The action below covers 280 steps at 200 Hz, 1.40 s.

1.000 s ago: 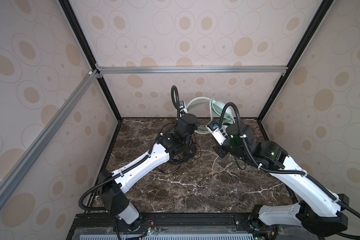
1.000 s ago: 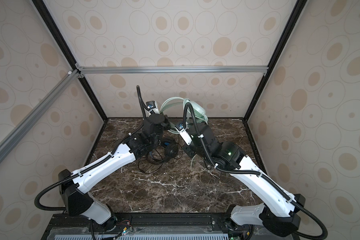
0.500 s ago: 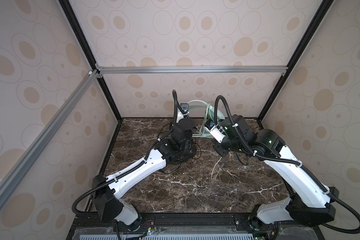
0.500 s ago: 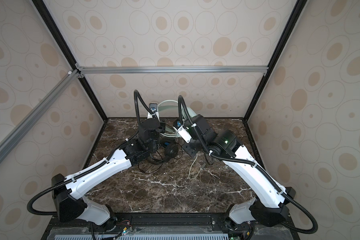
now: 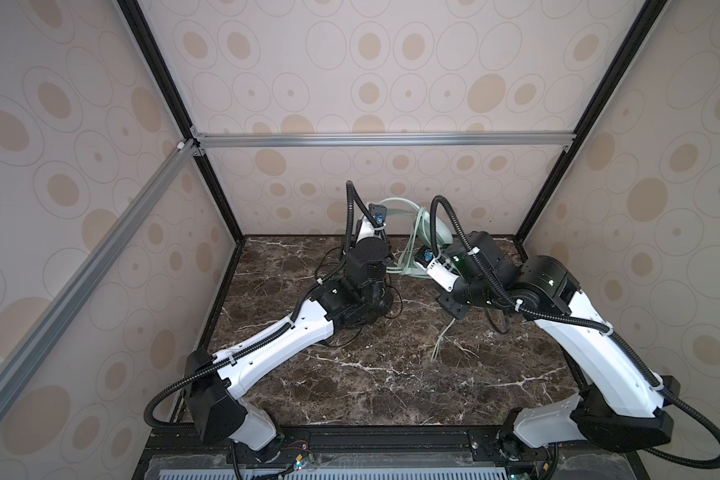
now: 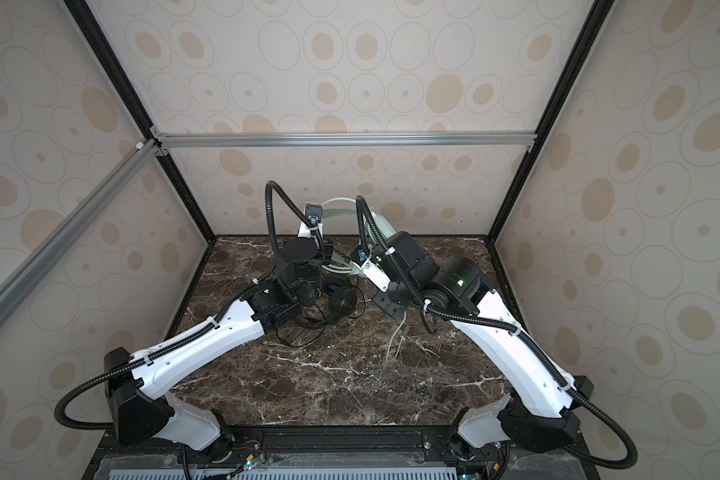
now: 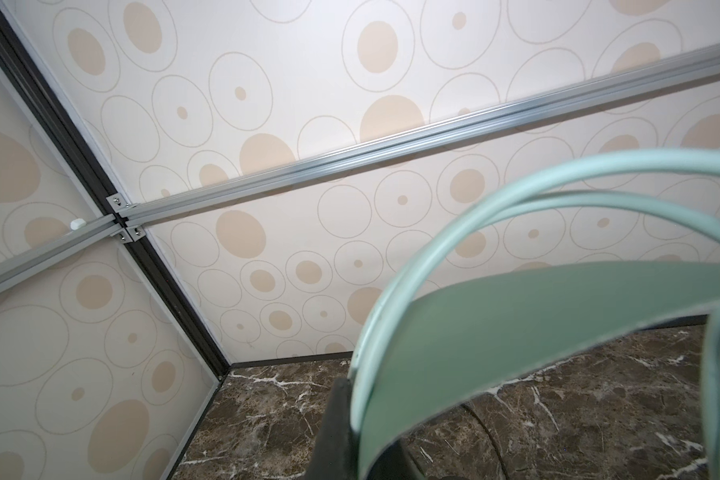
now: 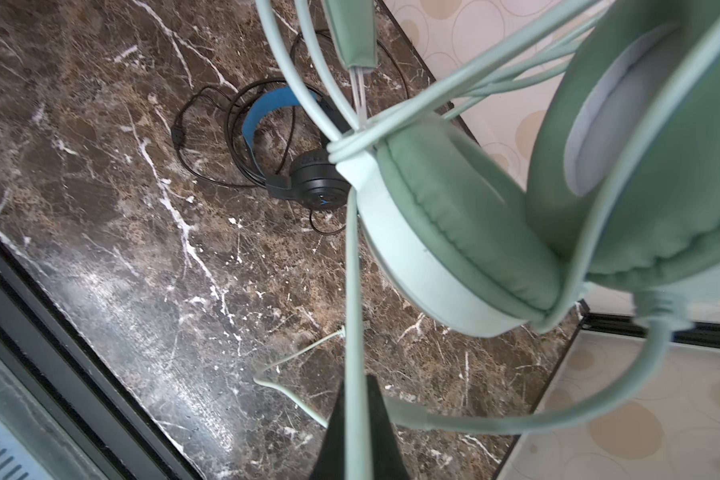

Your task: Wrap the headphones

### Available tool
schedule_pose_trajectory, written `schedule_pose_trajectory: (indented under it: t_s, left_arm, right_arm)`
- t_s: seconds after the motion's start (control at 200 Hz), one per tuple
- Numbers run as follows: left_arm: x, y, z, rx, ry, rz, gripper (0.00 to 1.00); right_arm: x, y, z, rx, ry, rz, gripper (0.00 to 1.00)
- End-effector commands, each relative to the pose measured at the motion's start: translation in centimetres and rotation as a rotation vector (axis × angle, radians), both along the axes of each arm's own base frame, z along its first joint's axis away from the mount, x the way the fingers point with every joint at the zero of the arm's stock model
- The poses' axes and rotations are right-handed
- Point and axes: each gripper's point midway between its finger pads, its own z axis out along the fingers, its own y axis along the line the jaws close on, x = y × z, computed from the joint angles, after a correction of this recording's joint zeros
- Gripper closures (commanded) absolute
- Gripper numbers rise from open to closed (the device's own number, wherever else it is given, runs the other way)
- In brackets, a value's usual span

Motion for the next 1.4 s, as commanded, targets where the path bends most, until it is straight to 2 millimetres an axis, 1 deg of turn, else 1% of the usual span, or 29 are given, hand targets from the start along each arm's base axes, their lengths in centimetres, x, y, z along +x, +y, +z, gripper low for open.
schedule_pose_trajectory:
  t_s: [0.0, 0.12, 0.28, 0.355, 0.43, 0.62, 0.785, 0.845, 0.98, 1.065, 1.14, 1.275, 1.34, 1.395]
  left_arm:
    - [0.5, -0.1, 1.1, 0.056, 0.018, -0.018, 1.00]
    - [0.6, -1.8, 0.2, 0.085, 0.082, -0.123, 1.00]
    - [0.5, -3.2, -1.1, 0.139, 0.158, -0.209, 1.00]
    - [0.4, -3.3, -1.7, 0.170, 0.186, -0.223, 1.00]
    - [0.3, -3.4, -2.4, 0.193, 0.215, -0.248, 1.00]
    - [-0.2, -3.0, -3.9, 0.202, 0.281, -0.305, 1.00]
    - [-1.6, -4.4, -4.3, 0.204, 0.298, -0.449, 1.00]
    - [-2.0, -4.8, -4.8, 0.215, 0.315, -0.481, 1.00]
    - [-2.7, -4.7, -5.4, 0.230, 0.332, -0.518, 1.00]
    - [-3.0, -4.6, -5.6, 0.228, 0.341, -0.534, 1.00]
    - [-3.3, -4.7, -5.8, 0.228, 0.348, -0.552, 1.00]
    - [-4.1, -4.8, -5.6, 0.219, 0.342, -0.603, 1.00]
    - [-4.6, -5.1, -5.6, 0.219, 0.344, -0.632, 1.00]
    - [-4.8, -5.1, -5.4, 0.213, 0.342, -0.648, 1.00]
  right_arm:
    - [0.4, -1.5, 2.7, -0.056, -0.103, 0.010, 0.99]
    - [1.5, -1.8, 3.9, -0.087, -0.180, -0.004, 0.97]
    - [2.7, -1.5, 5.5, -0.119, -0.269, -0.028, 0.97]
    - [3.0, -1.5, 5.9, -0.154, -0.315, -0.029, 0.97]
    - [3.3, -2.0, 6.2, -0.201, -0.358, -0.041, 0.96]
    - [3.8, -2.9, 8.0, -0.252, -0.462, -0.079, 0.95]
    - [4.2, -3.1, 8.9, -0.258, -0.522, -0.095, 0.95]
    - [4.2, -3.2, 9.4, -0.260, -0.539, -0.094, 0.93]
    - [4.3, -3.2, 9.2, -0.321, -0.562, -0.065, 0.92]
    - [4.5, -3.7, 9.3, -0.355, -0.590, -0.081, 0.92]
    - [4.4, -4.0, 9.5, -0.348, -0.605, -0.094, 0.90]
    - [4.3, -4.4, 9.9, -0.308, -0.626, -0.128, 0.86]
    - [4.3, -4.2, 10.0, -0.284, -0.629, -0.131, 0.84]
    - [4.4, -4.1, 10.0, -0.270, -0.628, -0.136, 0.84]
